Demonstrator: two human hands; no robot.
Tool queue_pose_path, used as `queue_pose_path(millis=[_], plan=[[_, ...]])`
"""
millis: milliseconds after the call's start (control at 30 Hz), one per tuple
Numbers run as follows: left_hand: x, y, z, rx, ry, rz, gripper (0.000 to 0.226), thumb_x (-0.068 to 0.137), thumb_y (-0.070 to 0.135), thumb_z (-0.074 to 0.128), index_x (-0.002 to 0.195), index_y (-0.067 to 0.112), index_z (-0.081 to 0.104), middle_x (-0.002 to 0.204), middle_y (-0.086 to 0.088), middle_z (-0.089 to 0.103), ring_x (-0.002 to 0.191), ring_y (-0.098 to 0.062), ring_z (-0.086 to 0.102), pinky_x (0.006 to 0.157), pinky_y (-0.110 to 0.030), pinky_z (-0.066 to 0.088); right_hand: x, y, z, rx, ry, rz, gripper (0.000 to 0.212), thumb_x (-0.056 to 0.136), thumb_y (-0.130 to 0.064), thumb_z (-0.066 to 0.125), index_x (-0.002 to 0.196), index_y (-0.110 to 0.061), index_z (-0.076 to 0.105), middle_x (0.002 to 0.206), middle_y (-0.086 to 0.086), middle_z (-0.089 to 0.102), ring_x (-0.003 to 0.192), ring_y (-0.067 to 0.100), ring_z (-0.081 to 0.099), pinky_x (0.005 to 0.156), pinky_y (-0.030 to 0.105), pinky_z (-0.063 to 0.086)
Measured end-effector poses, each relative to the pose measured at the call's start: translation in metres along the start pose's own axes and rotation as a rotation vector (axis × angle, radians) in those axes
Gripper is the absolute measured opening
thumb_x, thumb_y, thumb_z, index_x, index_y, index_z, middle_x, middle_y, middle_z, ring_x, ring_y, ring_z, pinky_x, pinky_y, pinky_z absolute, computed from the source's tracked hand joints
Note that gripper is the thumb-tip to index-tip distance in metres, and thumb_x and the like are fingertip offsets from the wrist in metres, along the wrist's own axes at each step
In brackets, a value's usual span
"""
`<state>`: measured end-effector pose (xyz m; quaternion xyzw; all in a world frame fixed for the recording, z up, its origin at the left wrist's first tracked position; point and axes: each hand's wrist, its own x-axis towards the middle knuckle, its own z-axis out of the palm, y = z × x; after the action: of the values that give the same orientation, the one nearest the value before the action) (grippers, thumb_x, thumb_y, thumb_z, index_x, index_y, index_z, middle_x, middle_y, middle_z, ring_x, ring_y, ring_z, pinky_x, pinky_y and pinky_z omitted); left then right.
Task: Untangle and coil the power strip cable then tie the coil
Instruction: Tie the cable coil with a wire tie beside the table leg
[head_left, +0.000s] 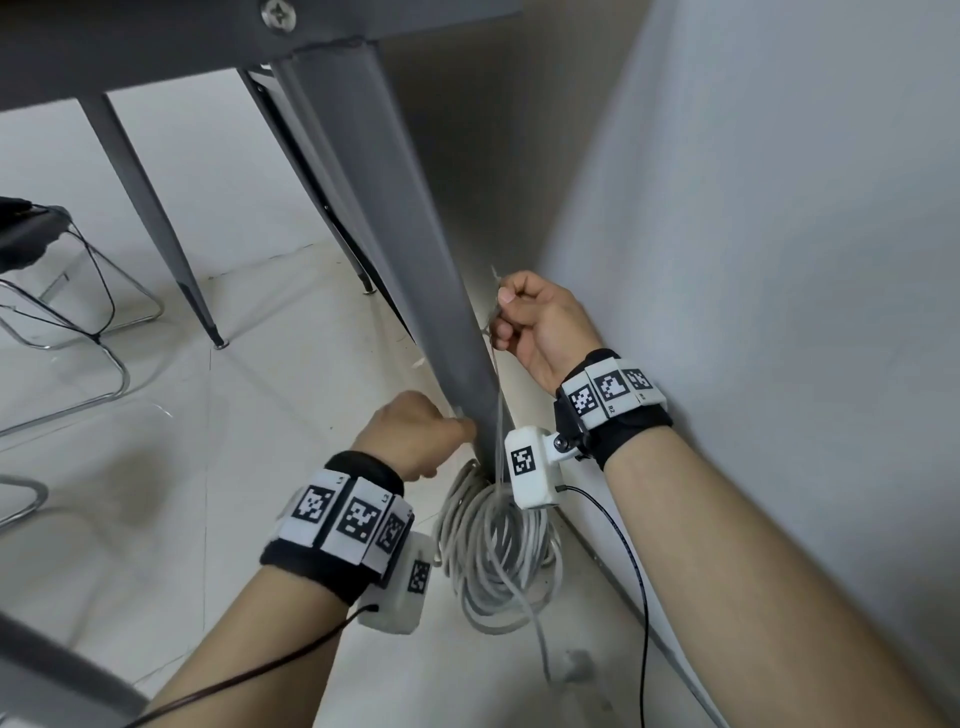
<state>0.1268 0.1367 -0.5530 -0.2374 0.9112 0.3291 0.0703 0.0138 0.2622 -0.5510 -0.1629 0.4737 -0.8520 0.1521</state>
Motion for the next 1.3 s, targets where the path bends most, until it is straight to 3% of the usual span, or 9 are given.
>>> queue_pose_path(millis=[67,167,300,400,500,667,1000,1200,1300], plan=[[-0.011,0.013,-0.009,-0.032,-0.019,0.065,0.029,0.083,0.035,0.063,0.063,0.014,0.065,0.052,0.005,0.063,0.045,-0.010,0.059,0.043,-0.017,0.041,0.000,0.000,0.000,0.006,0.006,-0.004,0.029,0.096,0.010,0.043,0.074,-0.008,0.047,0.050,0.000,0.048,0.052,0.017,0.038,0.049,0.026,0.036],[-0.024,0.036,-0.013,-0.136,-0.019,0.194,0.028,0.087,0.020,0.059,0.062,0.011,0.067,0.054,-0.003,0.068,0.042,-0.010,0.058,0.039,-0.017,0.040,-0.001,-0.002,0.000,0.016,0.021,-0.009,0.029,0.097,0.011,0.041,0.075,-0.007,0.046,0.055,0.005,0.044,0.054,0.018,0.037,0.050,0.026,0.036],[-0.030,0.059,-0.009,-0.314,0.233,0.359,0.019,0.091,0.009,0.053,0.082,0.012,0.069,0.056,-0.006,0.069,0.039,-0.015,0.062,0.037,-0.020,0.046,-0.004,-0.004,0.000,0.029,0.010,-0.003,0.028,0.097,0.009,0.041,0.075,-0.007,0.046,0.062,0.008,0.042,0.054,0.018,0.037,0.051,0.025,0.038],[-0.026,0.070,-0.005,-0.109,0.397,0.502,0.022,0.093,0.013,0.050,0.107,0.017,0.067,0.069,-0.009,0.071,0.050,-0.023,0.068,0.051,-0.031,0.058,-0.005,-0.005,-0.001,0.027,-0.031,0.010,0.027,0.097,0.008,0.040,0.076,-0.007,0.046,0.070,0.010,0.044,0.057,0.019,0.038,0.053,0.025,0.038],[-0.016,0.078,0.000,0.109,0.453,0.449,0.024,0.094,0.019,0.047,0.112,0.010,0.060,0.088,-0.016,0.068,0.072,-0.036,0.067,0.070,-0.037,0.057,-0.005,-0.005,-0.002,0.041,-0.055,0.005,0.028,0.097,0.009,0.040,0.074,-0.007,0.046,0.061,0.007,0.047,0.053,0.016,0.040,0.051,0.022,0.039],[-0.006,0.088,0.015,0.272,0.518,0.328,0.020,0.096,0.019,0.048,0.106,0.004,0.058,0.105,-0.021,0.057,0.098,-0.042,0.058,0.069,-0.035,0.036,-0.005,-0.005,-0.008,0.016,-0.094,0.000,0.029,0.097,0.008,0.041,0.073,-0.008,0.046,0.052,-0.003,0.047,0.046,0.008,0.042,0.046,0.019,0.037],[0.000,0.086,0.021,0.249,0.621,0.302,0.019,0.092,0.022,0.053,0.105,0.009,0.056,0.104,-0.018,0.059,0.098,-0.042,0.058,0.066,-0.037,0.035,-0.008,-0.004,-0.011,-0.021,-0.139,-0.028,0.031,0.094,0.011,0.042,0.071,-0.009,0.047,0.058,-0.001,0.045,0.050,0.010,0.042,0.049,0.021,0.035],[0.001,0.077,0.020,0.177,0.642,0.408,0.018,0.092,0.022,0.051,0.100,0.006,0.055,0.093,-0.021,0.064,0.089,-0.045,0.058,0.063,-0.035,0.034,-0.011,-0.005,-0.006,0.113,-0.123,0.033,0.025,0.099,-0.001,0.040,0.076,-0.008,0.048,0.066,0.004,0.033,0.059,0.015,0.032,0.057,0.025,0.029],[0.002,0.070,0.021,0.209,0.672,0.456,0.021,0.094,0.023,0.049,0.103,0.007,0.060,0.089,-0.022,0.066,0.086,-0.045,0.060,0.062,-0.035,0.036,-0.009,-0.006,-0.009,0.095,-0.124,0.087,0.024,0.098,0.006,0.037,0.085,-0.009,0.051,0.073,0.007,0.036,0.062,0.017,0.030,0.057,0.025,0.031]])
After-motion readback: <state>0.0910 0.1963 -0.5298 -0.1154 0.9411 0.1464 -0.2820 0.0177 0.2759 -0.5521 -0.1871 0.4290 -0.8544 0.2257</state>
